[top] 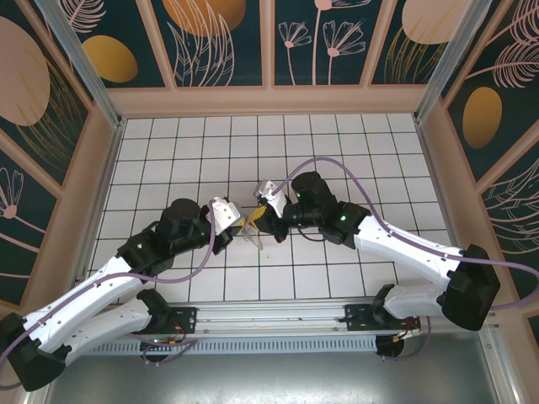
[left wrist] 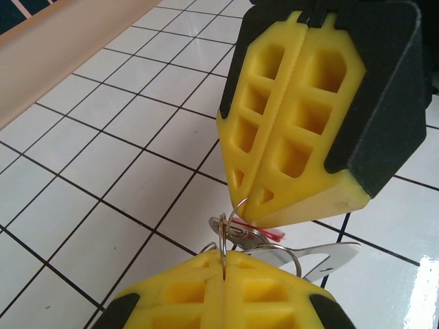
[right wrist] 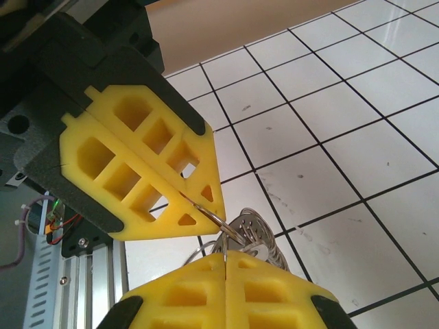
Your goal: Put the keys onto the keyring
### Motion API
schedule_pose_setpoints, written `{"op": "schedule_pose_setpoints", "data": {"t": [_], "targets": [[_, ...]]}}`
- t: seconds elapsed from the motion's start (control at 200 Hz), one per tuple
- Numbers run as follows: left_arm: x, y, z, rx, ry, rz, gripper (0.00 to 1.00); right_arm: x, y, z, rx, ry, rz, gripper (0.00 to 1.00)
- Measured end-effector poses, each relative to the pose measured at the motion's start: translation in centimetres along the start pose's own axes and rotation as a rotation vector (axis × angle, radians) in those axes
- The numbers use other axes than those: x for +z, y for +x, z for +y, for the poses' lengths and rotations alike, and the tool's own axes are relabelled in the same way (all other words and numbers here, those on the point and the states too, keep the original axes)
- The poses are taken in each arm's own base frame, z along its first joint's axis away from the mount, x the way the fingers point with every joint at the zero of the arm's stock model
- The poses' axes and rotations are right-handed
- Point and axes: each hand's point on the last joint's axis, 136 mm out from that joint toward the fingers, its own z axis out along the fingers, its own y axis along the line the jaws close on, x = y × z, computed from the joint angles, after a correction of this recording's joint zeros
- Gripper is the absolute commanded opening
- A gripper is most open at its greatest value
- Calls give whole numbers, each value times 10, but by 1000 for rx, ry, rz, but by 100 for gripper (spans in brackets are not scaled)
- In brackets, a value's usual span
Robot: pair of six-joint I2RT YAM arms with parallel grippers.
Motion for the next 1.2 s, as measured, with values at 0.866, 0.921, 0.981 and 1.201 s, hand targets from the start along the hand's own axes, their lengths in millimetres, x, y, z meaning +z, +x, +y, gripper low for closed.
{"op": "schedule_pose_setpoints", "data": {"t": [0.866,0.921,0.981,1.201], "targets": [[-4,-14,11,124,-73,31,0,-9,-9,-8,35,-25,-28,0],[-5,-15,12,149,-88,36,0,-11,-10,-8,36,-33,-32,0],[-6,-15,13,175,-105,44,0,-13,-12,-5,34,-47,-40,0],[-7,-12,21,246,-173,75,0,-20,-23,7,11,-102,-80,0]]}}
